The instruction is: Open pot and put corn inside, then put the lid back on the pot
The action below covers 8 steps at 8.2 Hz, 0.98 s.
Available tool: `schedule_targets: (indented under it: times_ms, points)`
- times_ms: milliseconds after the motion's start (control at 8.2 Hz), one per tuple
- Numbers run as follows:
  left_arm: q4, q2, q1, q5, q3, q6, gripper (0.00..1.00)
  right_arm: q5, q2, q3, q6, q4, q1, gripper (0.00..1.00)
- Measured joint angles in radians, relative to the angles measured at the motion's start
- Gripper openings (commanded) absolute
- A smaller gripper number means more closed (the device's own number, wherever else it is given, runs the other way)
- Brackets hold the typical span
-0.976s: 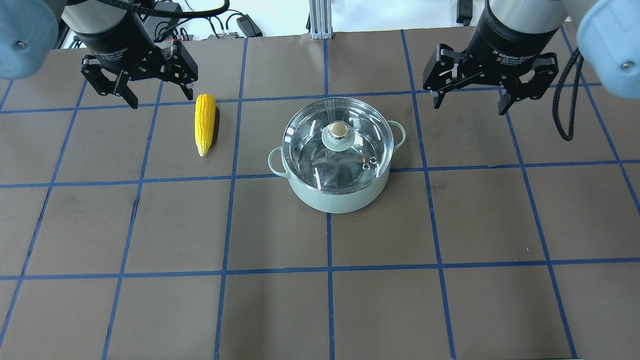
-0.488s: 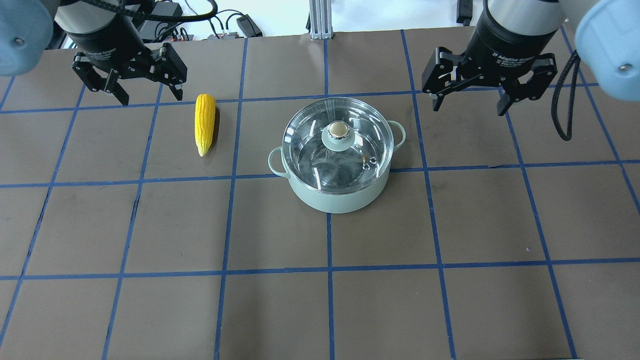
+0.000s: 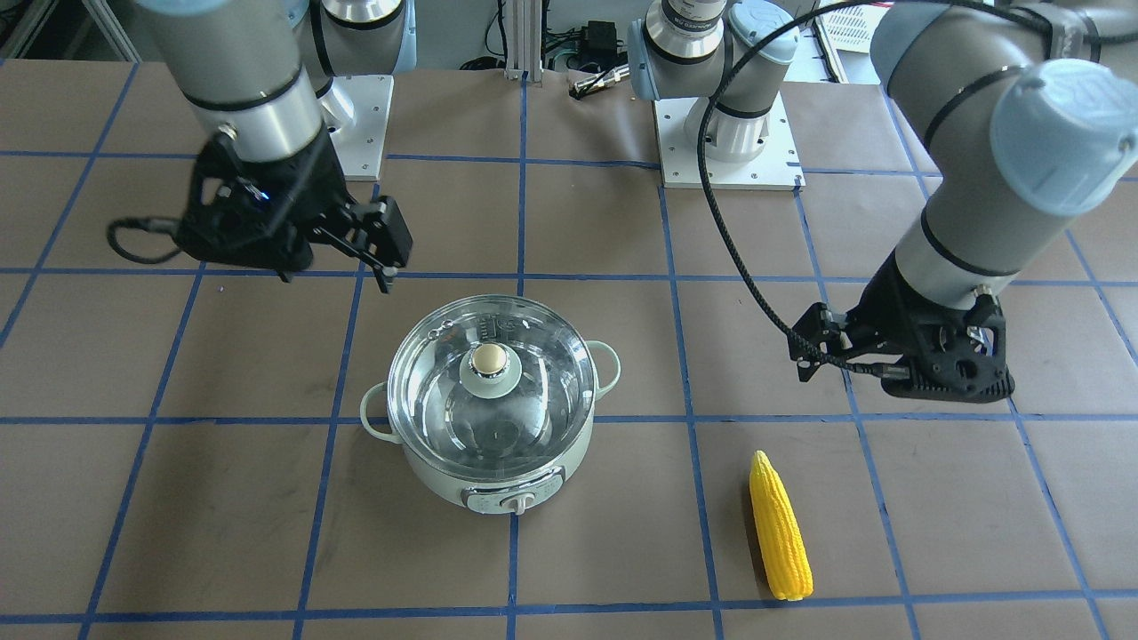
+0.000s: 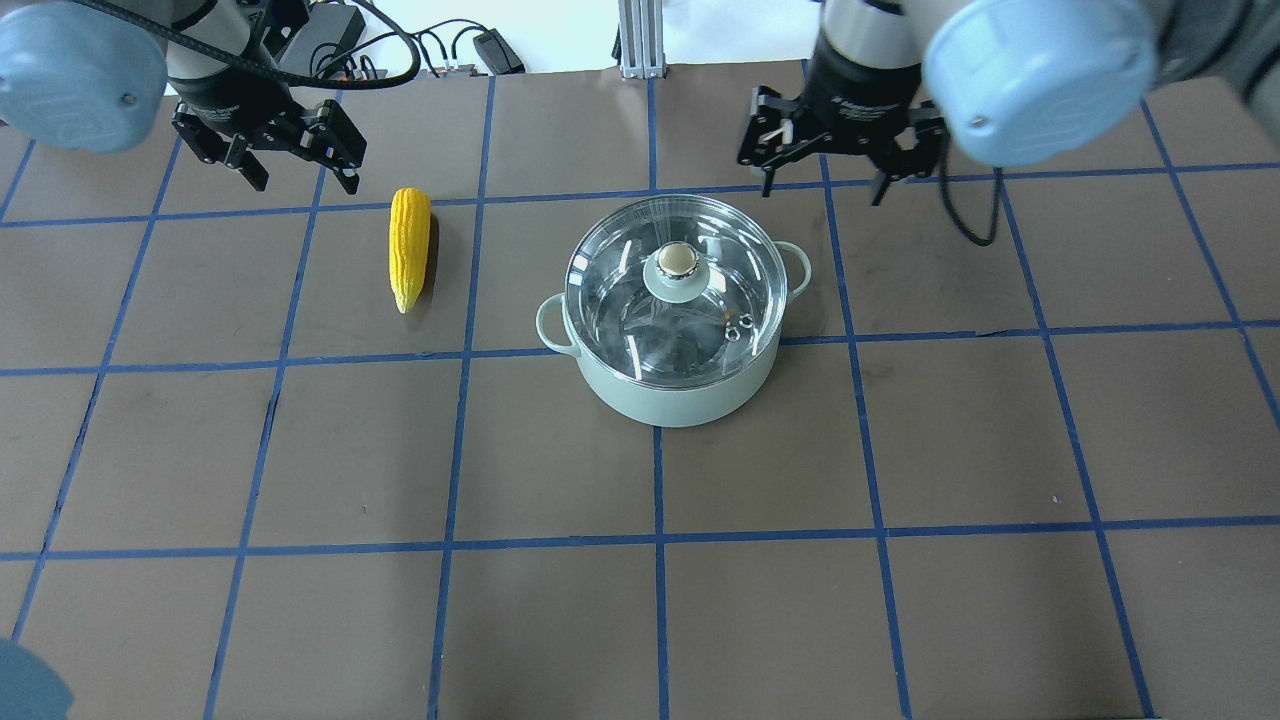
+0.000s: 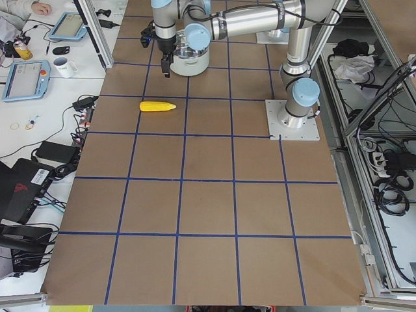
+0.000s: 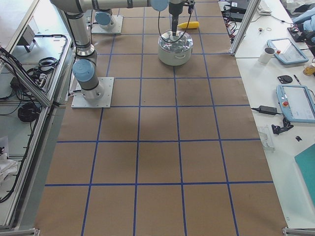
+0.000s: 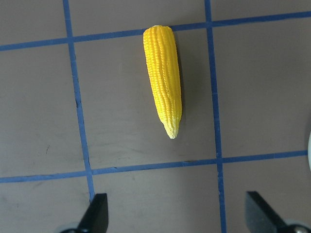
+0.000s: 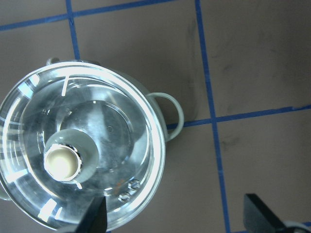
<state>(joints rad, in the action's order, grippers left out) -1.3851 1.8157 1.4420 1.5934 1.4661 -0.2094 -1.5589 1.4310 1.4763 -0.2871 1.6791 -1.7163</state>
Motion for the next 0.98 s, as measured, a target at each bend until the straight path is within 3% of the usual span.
schedule_targets:
  times_ms: [244,488,610,732,976]
  points:
    - [0.138,0.103,-0.005,-0.007,0.003,0.02,1.0,-0.018,-0.141,-0.016,-0.122,0.136,-0.127,1.0]
    - [0.268,0.204,-0.006,-0.007,0.006,0.038,1.0,-0.022,-0.217,-0.003,-0.201,0.224,-0.186,0.99]
    - [0.302,0.247,-0.006,-0.008,0.006,0.04,1.0,-0.021,-0.23,0.014,-0.216,0.247,-0.194,0.82]
    - [0.343,0.287,-0.006,-0.008,0.007,0.041,1.0,-0.021,-0.236,0.032,-0.223,0.266,-0.198,0.54]
    - [0.4,0.359,-0.006,-0.011,0.005,0.041,1.0,-0.022,-0.236,0.047,-0.232,0.283,-0.201,0.38]
